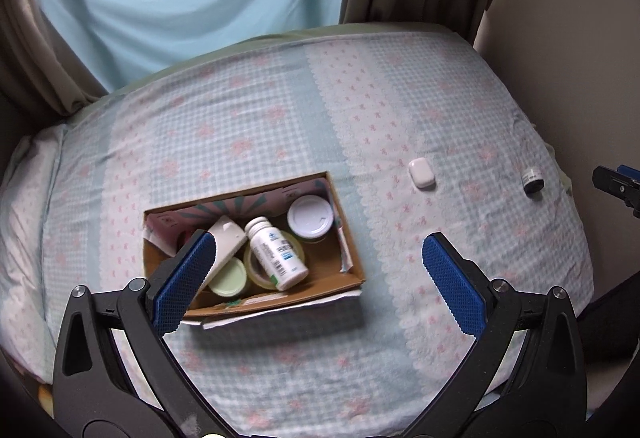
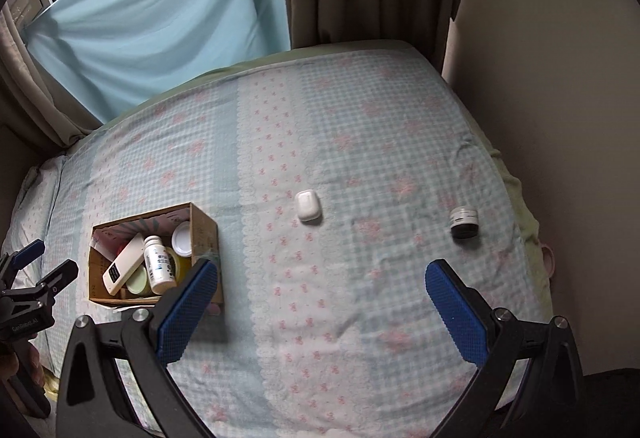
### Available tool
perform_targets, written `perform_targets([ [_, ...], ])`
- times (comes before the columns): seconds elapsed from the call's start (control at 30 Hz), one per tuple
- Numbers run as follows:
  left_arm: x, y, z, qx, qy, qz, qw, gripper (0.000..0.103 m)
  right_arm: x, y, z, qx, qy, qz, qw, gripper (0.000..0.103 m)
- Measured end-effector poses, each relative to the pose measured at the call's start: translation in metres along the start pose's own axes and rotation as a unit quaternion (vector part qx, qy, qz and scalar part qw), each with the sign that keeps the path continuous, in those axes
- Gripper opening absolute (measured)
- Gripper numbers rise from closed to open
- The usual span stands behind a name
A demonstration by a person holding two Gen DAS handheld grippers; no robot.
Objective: Organize rigid objects
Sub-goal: 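Move the left tool to the earbud case while the right tool approaches the black-lidded jar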
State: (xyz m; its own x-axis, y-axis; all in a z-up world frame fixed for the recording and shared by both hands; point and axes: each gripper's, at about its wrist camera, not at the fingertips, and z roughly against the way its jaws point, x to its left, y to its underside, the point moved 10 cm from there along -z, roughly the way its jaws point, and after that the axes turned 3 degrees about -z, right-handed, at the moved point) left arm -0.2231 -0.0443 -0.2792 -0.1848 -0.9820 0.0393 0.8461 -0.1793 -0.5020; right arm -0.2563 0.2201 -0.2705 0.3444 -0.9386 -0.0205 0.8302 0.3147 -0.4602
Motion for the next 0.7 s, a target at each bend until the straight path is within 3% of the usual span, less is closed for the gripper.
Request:
perform_targets([
  [0.37, -0.111, -0.029, -0.06, 0.007, 0.012, 0.03, 0.9995, 0.103, -0.136, -0.017, -0.036, 0.015, 0.028, -0.031, 0.999, 0.103],
  [0.7, -0.184, -0.037, -0.163, 0.028, 0.015, 0.044, 0.9985, 0.103, -0.19, -0.009, -0.113, 0.022, 0.006, -0.048, 0.999, 0.103],
])
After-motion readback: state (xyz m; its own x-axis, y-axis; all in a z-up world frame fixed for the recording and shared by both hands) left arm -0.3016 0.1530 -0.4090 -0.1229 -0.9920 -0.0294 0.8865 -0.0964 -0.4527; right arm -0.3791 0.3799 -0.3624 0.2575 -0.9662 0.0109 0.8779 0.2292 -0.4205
